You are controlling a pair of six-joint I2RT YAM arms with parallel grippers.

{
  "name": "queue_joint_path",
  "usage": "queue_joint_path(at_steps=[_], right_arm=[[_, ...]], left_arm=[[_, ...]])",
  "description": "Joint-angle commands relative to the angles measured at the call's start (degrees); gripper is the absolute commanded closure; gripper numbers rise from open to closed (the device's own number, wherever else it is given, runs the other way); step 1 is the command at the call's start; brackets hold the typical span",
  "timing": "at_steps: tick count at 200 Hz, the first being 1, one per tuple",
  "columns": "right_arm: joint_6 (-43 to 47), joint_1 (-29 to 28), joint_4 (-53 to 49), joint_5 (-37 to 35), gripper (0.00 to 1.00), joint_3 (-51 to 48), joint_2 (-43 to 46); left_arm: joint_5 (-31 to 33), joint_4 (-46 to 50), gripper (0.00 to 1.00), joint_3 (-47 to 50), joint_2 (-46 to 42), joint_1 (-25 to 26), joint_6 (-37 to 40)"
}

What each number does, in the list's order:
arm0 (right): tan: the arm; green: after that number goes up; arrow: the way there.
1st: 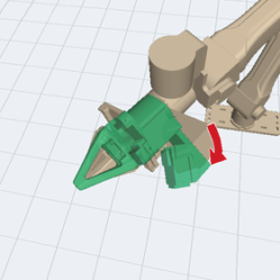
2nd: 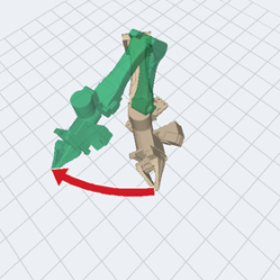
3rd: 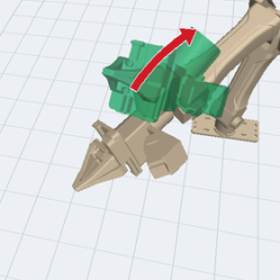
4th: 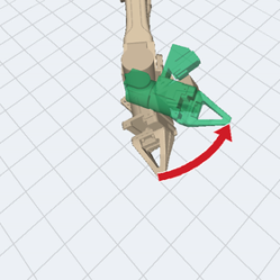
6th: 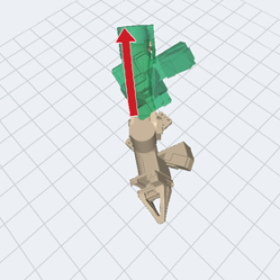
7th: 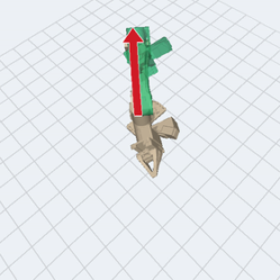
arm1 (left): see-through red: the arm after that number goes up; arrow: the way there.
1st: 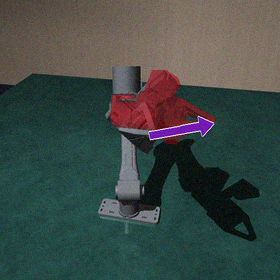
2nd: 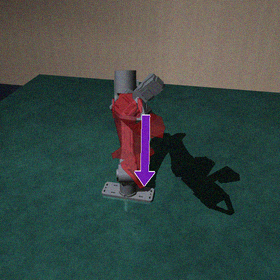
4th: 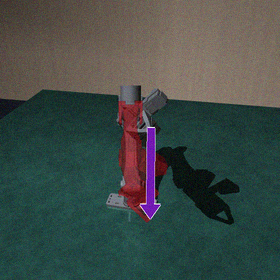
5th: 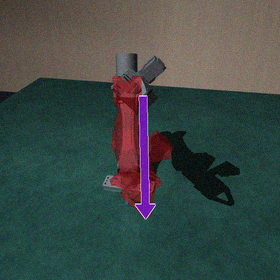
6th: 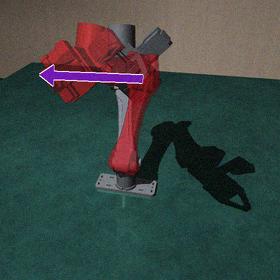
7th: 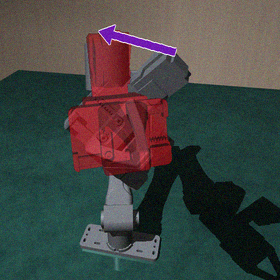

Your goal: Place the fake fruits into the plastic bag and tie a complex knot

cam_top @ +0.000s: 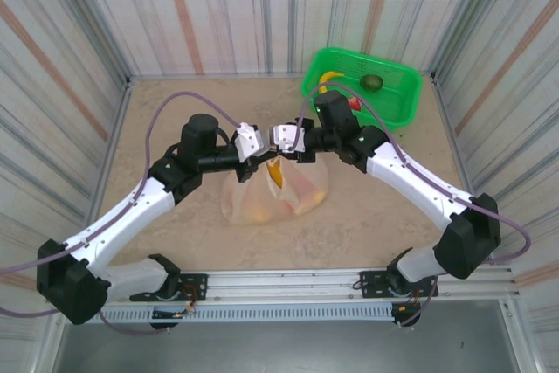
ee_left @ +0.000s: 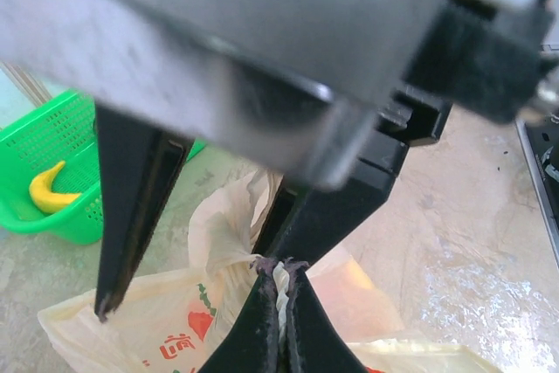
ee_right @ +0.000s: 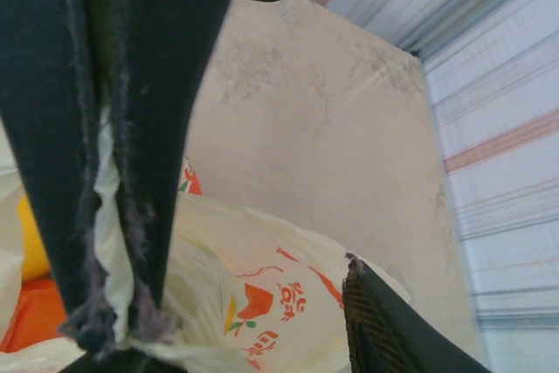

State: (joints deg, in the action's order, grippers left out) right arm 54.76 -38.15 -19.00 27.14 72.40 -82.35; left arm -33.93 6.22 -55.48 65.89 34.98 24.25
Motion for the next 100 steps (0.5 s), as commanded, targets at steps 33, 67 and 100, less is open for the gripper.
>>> queue_joint_path(at_steps=[33, 67, 100], right_arm=[[0.4, -1.5, -2.4, -0.2, 0.98, 1.2, -0.2], [-3.5, -1.1, 2.8, -0.3, 1.00, -2.0, 2.4], [-5.1, -1.2, 6.1, -2.4, 1.00, -3.8, 3.6]], left_arm=[[0.8, -0.9, 1.00, 1.3, -2.1, 0.7, 0.9], [4.1, -2.5, 0.99, 2.4, -3.0, 0.7, -2.2], [4.5, -3.5, 0.57, 4.0, -4.5, 0.7, -5.7]])
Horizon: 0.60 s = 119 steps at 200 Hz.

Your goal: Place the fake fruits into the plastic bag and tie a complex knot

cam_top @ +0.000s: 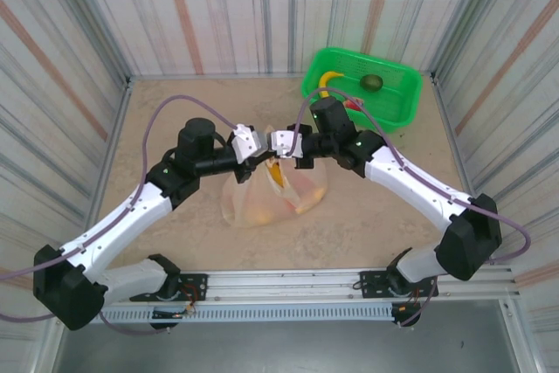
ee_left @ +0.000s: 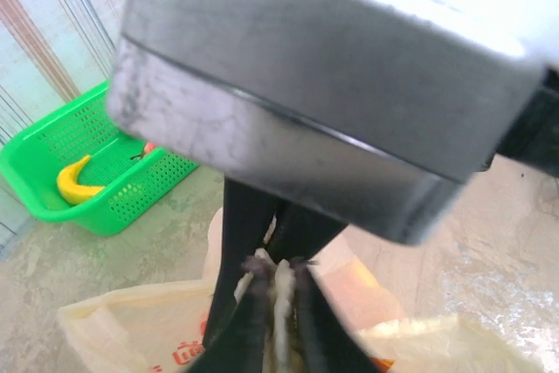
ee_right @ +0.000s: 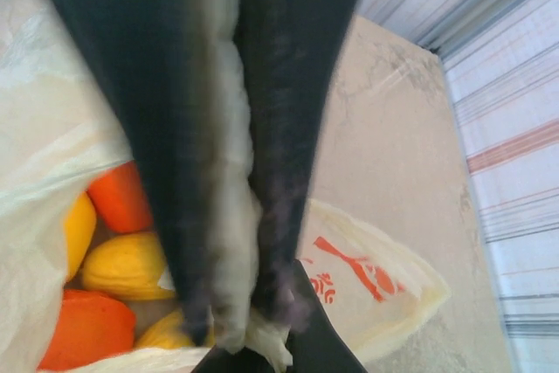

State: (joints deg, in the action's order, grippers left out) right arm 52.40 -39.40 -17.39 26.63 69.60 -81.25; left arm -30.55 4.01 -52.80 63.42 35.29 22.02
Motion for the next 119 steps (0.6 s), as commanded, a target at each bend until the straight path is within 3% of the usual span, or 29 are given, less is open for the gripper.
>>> queue_joint_path(at_steps=[1, 29, 59, 119], right_arm=[[-2.7, 0.0, 4.6, -2.0, 1.00, -1.1, 2.6], [-3.0, -0.1, 10.0, -6.6, 1.00, -4.0, 3.6], [-2.9, -0.3, 15.2, -9.4, 1.00, -7.1, 5.1], [-0.3, -3.1, 25.4, -17.1, 1.00, -12.1, 6.9]], left_arm=[[1.1, -1.3, 0.56, 1.3, -2.2, 0.4, -3.7], [1.4, -0.6, 0.41, 1.4, -5.8, 0.3, -8.0], [1.7, 1.6, 0.31, 1.7, -11.4, 0.2, -10.9], [-0.2, 2.1, 0.28, 2.4, -20.9, -0.1, -16.7]])
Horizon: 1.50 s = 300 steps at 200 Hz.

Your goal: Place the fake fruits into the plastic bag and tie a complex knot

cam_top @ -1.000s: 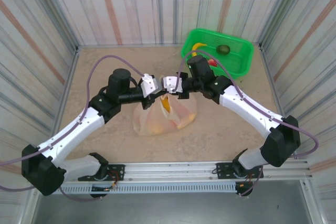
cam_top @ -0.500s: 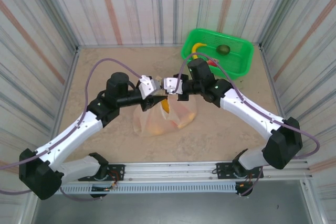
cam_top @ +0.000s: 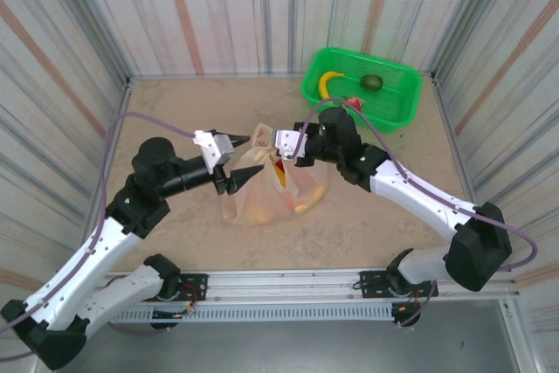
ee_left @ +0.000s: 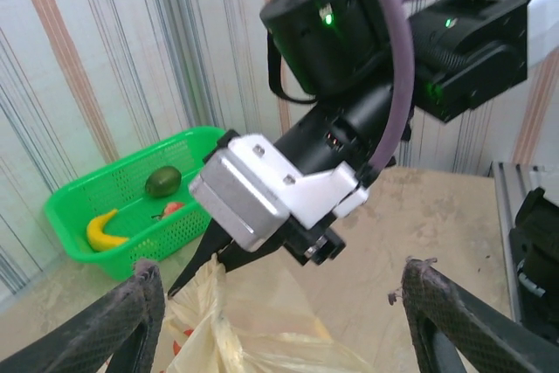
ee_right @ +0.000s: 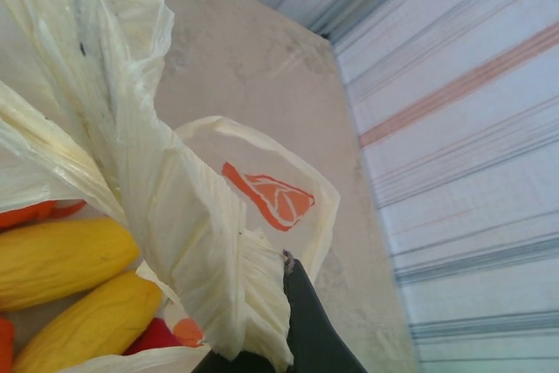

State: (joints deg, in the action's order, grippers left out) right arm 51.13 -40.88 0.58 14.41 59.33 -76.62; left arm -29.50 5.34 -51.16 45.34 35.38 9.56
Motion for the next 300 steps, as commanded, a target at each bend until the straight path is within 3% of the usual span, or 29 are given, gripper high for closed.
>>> queue_joint_path(at_steps=[1, 27, 67, 93, 149, 177, 214, 300], right_arm=[[1.1, -1.6, 7.7, -5.0, 1.00, -2.0, 2.3], [2.9, -3.4, 15.2, -9.1, 1.00, -5.2, 2.9], [10.9, -8.3, 31.0, -16.3, 1.00, -11.6, 0.8], [14.7, -11.3, 38.0, -22.8, 1.00, -13.0, -1.3], [15.9, -14.2, 42.3, -24.7, 1.00, -15.2, -0.9], [15.8, -14.5, 44.5, -25.6, 1.00, -16.9, -1.1], [16.9, -15.1, 47.4, -27.8, 1.00, -18.3, -2.3], [16.5, -17.3, 58.0, -33.5, 1.00, -18.3, -8.2]], left_arm=[[-1.2, 0.7, 0.28, 0.8, -2.9, -0.3, -4.4], [3.8, -0.6, 0.25, -0.2, -3.5, -3.1, -12.3], [8.1, 10.4, 0.41, -7.8, 6.7, -7.5, -22.4], [0.6, 14.0, 0.48, -11.0, 13.8, -11.7, -30.0], [-4.5, 23.0, 0.47, -12.7, 22.1, -11.7, -27.0], [-5.8, 20.0, 0.47, -7.7, 19.0, -11.4, -27.7], [-3.0, 17.9, 0.52, -3.0, 14.1, -11.1, -28.8], [-2.0, 13.2, 0.57, 1.8, 12.6, -9.3, -34.5]])
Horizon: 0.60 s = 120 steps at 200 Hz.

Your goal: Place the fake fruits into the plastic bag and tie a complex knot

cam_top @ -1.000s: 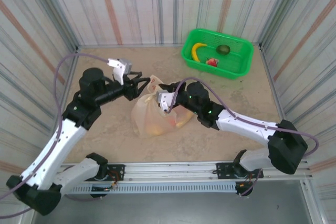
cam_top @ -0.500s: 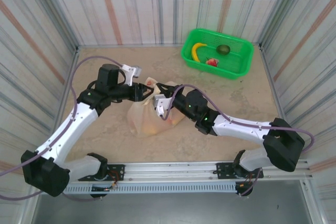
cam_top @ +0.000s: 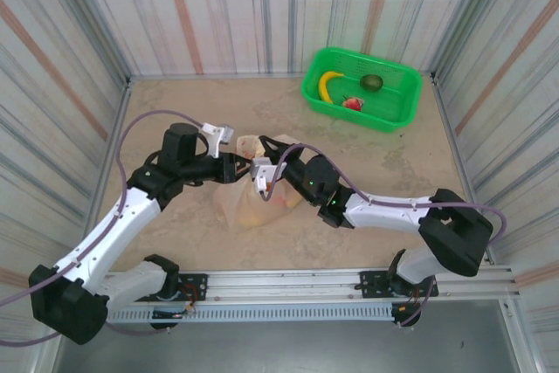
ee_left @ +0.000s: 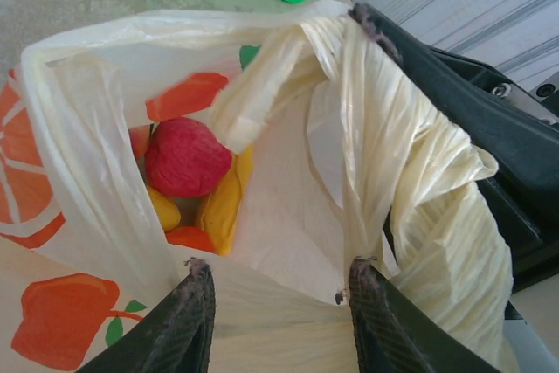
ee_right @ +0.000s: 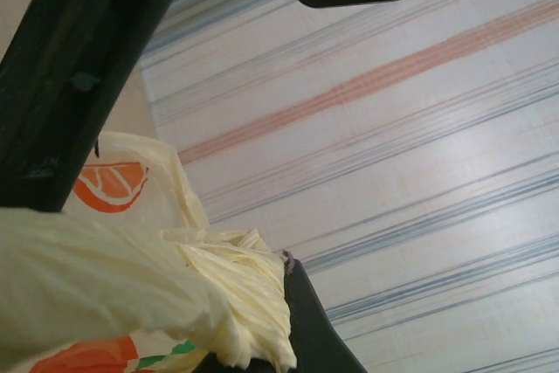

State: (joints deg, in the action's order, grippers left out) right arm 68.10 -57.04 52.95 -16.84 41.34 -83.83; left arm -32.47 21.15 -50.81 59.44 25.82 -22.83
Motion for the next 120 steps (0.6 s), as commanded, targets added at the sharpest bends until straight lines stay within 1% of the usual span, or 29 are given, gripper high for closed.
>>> queue_joint_path(at_steps=[1, 24, 45, 61, 76, 90, 99, 108, 120], right_arm=[[-0.6, -1.1, 5.7, -2.2, 1.00, -0.3, -1.0], [-3.7, -0.8, 6.3, -1.2, 1.00, -1.0, -0.2], [-7.5, 0.5, 4.7, 2.2, 1.00, -1.8, 1.7], [-9.5, 1.3, 3.7, 4.4, 1.00, -2.6, 3.1], [-10.5, 1.8, 2.4, 5.9, 1.00, -3.1, 4.1], [-11.2, 2.2, 2.0, 6.2, 1.00, -3.3, 4.5], [-11.6, 2.3, 1.4, 6.9, 1.00, -3.4, 5.0], [-12.0, 2.4, 1.2, 7.3, 1.00, -3.5, 5.2], [-12.1, 2.5, 0.7, 7.7, 1.00, -3.5, 5.5]], left_arm=[[1.0, -2.7, 0.57, 1.6, -1.5, 0.3, -2.2], [2.3, -6.6, 0.58, 3.8, -2.3, 0.3, -4.1], [2.9, -6.3, 0.63, 3.0, -2.4, 0.3, -4.0], [7.8, -2.5, 0.71, 1.5, -4.3, 0.2, -2.1], [14.7, 0.0, 0.75, 1.3, -7.9, -0.1, -0.9], [19.7, 0.2, 0.74, 1.8, -11.4, -0.5, -0.3], [21.4, 0.1, 0.73, 1.8, -12.9, -0.5, 0.3], [21.7, 0.0, 0.70, 1.4, -13.2, -0.5, 0.8], [19.3, -1.3, 0.62, 0.7, -12.4, -0.5, 1.8]])
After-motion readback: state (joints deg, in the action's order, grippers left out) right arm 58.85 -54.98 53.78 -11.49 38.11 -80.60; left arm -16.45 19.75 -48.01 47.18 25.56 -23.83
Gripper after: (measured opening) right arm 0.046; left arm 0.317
